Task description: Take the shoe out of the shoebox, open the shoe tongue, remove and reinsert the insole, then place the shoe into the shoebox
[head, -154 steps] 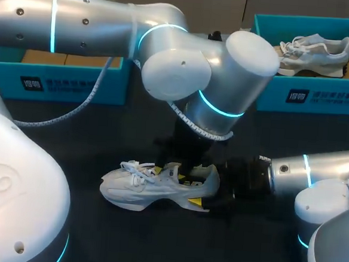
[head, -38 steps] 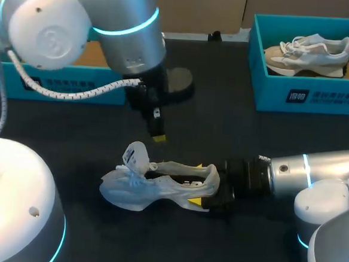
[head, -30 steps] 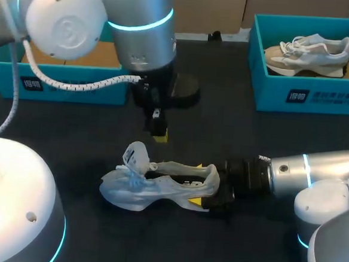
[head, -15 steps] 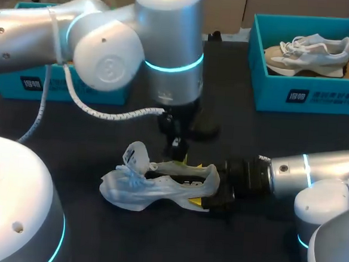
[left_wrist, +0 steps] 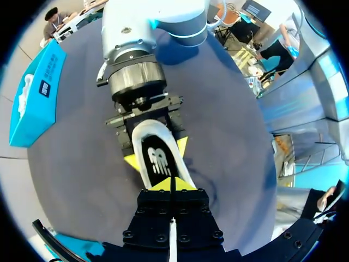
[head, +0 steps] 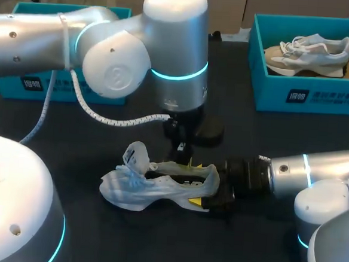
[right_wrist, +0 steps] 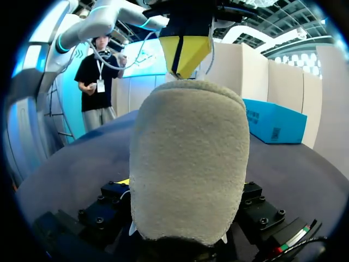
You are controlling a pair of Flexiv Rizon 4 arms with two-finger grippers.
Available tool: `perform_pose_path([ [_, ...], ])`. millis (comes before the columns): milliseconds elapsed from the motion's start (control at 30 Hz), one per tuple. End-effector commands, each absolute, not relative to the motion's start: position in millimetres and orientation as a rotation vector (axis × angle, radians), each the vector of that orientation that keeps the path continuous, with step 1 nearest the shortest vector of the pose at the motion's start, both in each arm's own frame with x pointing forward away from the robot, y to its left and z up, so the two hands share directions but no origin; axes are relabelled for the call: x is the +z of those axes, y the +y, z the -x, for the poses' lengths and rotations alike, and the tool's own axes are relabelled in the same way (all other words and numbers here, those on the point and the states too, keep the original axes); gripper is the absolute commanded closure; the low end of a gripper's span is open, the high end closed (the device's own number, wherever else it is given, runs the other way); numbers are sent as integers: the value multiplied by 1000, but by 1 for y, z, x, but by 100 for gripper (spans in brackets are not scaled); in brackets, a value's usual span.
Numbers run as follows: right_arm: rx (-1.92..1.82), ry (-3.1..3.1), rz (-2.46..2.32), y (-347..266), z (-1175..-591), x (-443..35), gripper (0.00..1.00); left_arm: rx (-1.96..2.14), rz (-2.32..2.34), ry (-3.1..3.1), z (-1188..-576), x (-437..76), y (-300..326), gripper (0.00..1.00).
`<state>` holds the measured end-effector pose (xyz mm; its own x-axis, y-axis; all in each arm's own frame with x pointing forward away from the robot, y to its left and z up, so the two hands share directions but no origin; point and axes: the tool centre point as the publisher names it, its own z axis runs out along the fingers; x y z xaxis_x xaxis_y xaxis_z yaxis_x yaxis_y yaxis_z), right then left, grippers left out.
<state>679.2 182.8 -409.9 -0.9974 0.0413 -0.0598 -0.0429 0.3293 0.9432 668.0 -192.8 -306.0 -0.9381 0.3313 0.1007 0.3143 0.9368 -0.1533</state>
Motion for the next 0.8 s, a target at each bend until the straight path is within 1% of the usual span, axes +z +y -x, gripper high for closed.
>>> perform_pose_path([
  [33,1774,2503,1,183,-679,-409,100,213,501,-2968,-672,-333,-203,100],
  [367,1774,2503,1,183,-679,-409,100,153,498,-2995,-664,-364,-208,100],
  [800,1774,2503,1,183,-679,-409,100,120,312,-2945,-666,-390,-165,100],
])
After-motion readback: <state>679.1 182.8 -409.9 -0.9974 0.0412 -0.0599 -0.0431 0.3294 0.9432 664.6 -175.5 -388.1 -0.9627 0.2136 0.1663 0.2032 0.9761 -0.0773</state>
